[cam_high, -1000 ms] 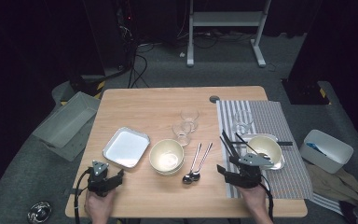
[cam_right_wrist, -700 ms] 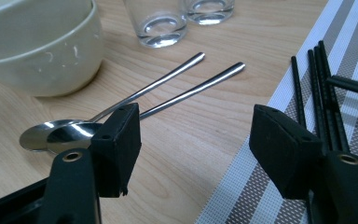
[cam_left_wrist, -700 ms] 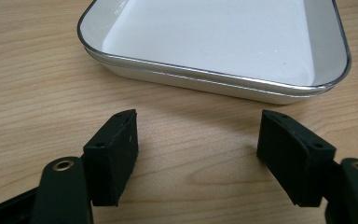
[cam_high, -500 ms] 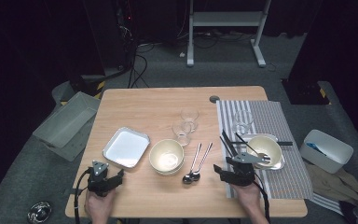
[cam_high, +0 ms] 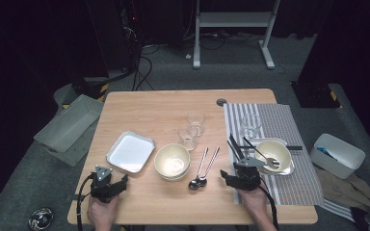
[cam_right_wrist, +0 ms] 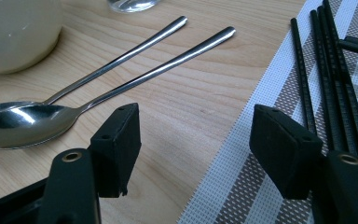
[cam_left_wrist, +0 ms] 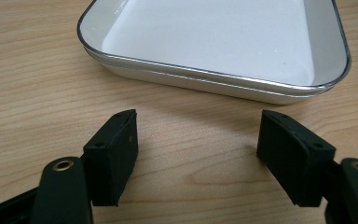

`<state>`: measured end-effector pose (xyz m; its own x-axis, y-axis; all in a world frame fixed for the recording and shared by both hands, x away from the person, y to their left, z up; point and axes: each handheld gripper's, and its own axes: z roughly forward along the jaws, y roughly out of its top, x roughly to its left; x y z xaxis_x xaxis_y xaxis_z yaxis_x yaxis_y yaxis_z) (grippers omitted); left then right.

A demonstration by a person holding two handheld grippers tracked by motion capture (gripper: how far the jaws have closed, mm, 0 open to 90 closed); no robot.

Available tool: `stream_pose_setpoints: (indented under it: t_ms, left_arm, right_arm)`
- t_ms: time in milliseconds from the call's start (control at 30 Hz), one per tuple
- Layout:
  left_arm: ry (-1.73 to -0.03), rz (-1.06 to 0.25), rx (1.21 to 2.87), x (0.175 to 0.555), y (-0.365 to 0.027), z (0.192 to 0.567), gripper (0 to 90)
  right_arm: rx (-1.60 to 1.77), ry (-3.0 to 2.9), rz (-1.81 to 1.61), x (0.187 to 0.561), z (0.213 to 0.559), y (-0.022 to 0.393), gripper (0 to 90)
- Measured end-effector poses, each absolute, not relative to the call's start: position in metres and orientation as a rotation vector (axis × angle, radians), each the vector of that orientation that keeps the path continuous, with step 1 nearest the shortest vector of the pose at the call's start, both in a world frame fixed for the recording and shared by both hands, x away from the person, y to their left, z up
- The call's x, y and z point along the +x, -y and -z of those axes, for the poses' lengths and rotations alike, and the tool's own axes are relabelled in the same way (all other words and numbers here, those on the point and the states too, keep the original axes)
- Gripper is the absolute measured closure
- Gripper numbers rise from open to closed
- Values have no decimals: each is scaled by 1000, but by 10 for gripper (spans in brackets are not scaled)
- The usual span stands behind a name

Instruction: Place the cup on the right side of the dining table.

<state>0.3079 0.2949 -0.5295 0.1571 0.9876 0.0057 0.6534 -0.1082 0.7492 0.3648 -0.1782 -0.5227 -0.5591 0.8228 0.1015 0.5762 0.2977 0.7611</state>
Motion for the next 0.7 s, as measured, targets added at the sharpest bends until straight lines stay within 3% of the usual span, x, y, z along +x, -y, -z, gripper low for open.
stream_pose_setpoints:
  t_ms: [267, 700]
  left_arm:
    - [-1559, -706, 1832, 308, -295, 529, 292]
    - [-1554, -703, 1834, 308, -296, 529, 291]
  right_arm:
    - [1176, -2286, -959, 361, 525, 163, 321]
    - [1182, -2288, -961, 362, 525, 164, 314]
